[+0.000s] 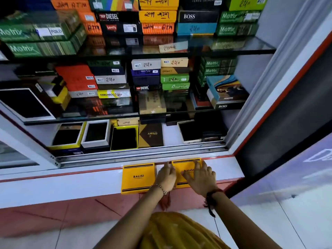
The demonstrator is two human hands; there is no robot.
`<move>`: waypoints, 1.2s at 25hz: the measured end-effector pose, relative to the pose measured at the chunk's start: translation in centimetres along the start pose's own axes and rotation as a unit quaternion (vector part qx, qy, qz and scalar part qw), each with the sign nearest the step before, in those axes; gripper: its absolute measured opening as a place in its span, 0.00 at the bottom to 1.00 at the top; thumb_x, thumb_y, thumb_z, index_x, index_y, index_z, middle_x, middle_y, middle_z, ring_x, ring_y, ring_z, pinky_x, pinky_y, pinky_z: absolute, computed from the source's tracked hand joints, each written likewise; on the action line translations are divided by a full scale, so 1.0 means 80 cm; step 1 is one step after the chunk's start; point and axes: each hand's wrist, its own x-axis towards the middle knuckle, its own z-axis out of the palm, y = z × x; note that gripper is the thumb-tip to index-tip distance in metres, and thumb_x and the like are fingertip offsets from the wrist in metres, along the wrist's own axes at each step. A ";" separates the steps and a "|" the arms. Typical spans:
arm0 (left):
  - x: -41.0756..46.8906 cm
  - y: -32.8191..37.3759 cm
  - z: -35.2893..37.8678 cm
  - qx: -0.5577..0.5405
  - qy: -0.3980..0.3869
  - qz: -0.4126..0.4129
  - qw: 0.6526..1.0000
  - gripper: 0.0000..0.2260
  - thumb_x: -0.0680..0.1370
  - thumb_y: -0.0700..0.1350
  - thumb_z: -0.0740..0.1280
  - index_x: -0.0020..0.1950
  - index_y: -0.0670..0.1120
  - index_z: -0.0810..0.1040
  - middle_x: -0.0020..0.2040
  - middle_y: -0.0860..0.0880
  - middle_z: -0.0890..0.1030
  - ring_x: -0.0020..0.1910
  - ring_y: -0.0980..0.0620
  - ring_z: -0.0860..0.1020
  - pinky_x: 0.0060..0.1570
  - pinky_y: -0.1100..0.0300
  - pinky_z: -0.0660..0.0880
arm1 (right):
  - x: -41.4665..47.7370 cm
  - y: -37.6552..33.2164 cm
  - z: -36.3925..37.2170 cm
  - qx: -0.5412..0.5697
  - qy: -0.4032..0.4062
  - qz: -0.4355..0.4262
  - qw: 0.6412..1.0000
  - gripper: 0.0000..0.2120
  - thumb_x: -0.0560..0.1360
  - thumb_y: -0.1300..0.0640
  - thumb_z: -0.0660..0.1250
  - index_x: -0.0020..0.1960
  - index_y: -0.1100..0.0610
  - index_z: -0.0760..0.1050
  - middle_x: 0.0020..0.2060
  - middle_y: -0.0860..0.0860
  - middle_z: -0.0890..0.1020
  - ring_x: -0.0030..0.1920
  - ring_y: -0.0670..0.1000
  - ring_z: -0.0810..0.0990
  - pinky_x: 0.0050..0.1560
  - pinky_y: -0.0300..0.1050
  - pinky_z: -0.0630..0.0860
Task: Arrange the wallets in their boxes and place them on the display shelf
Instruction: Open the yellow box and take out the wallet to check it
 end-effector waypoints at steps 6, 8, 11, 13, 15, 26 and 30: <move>0.008 -0.012 0.000 -0.415 -0.060 -0.202 0.885 0.14 0.81 0.50 0.58 0.40 0.45 0.76 0.27 0.49 0.79 0.26 0.52 0.75 0.27 0.61 0.73 | -0.002 0.003 0.010 0.116 -0.026 0.009 0.993 0.58 0.60 0.28 0.72 0.79 0.55 0.53 0.77 0.60 0.59 0.72 0.66 0.64 0.69 0.60 0.69; 0.000 -0.015 -0.002 -0.444 -0.078 -0.183 0.873 0.12 0.80 0.51 0.61 0.47 0.45 0.79 0.38 0.45 0.82 0.35 0.49 0.78 0.35 0.57 0.78 | 0.003 0.006 0.007 0.220 -0.034 0.005 0.975 0.56 0.58 0.31 0.74 0.78 0.52 0.57 0.73 0.58 0.65 0.71 0.63 0.66 0.69 0.58 0.71; 0.000 -0.023 0.008 -0.486 -0.134 -0.177 0.845 0.21 0.79 0.59 0.59 0.57 0.45 0.80 0.54 0.40 0.85 0.50 0.41 0.84 0.54 0.42 0.80 | 0.001 0.004 0.009 0.318 -0.043 -0.009 0.947 0.54 0.58 0.31 0.73 0.77 0.51 0.59 0.69 0.56 0.70 0.70 0.59 0.71 0.65 0.54 0.75; -0.003 -0.021 0.012 -0.502 -0.136 -0.184 0.834 0.24 0.79 0.61 0.57 0.62 0.45 0.77 0.59 0.38 0.82 0.56 0.38 0.82 0.59 0.37 0.76 | -0.004 0.006 0.010 0.376 -0.051 -0.022 0.925 0.51 0.60 0.32 0.73 0.77 0.50 0.61 0.68 0.54 0.71 0.67 0.57 0.73 0.62 0.50 0.76; -0.002 -0.018 0.012 -0.510 -0.097 -0.195 0.832 0.24 0.80 0.61 0.54 0.64 0.45 0.75 0.62 0.39 0.80 0.60 0.37 0.79 0.56 0.37 0.77 | -0.011 0.018 0.011 0.475 -0.060 -0.029 0.877 0.43 0.62 0.29 0.68 0.72 0.47 0.66 0.68 0.53 0.74 0.64 0.53 0.76 0.61 0.48 0.77; 0.026 -0.026 0.026 -0.151 0.130 -0.042 0.979 0.11 0.77 0.34 0.59 0.56 0.41 0.77 0.61 0.38 0.75 0.62 0.40 0.75 0.67 0.47 0.71 | -0.027 0.067 0.050 0.561 0.099 0.104 0.816 0.04 0.81 0.60 0.65 0.53 0.54 0.79 0.50 0.57 0.83 0.54 0.60 0.83 0.41 0.41 0.84; 0.017 -0.022 0.016 0.110 0.089 -0.036 0.989 0.16 0.77 0.43 0.59 0.64 0.48 0.76 0.66 0.44 0.71 0.66 0.42 0.71 0.65 0.50 0.69 | -0.021 0.067 0.048 0.431 0.094 0.052 0.896 0.12 0.75 0.57 0.73 0.58 0.54 0.80 0.51 0.47 0.83 0.54 0.53 0.82 0.47 0.41 0.76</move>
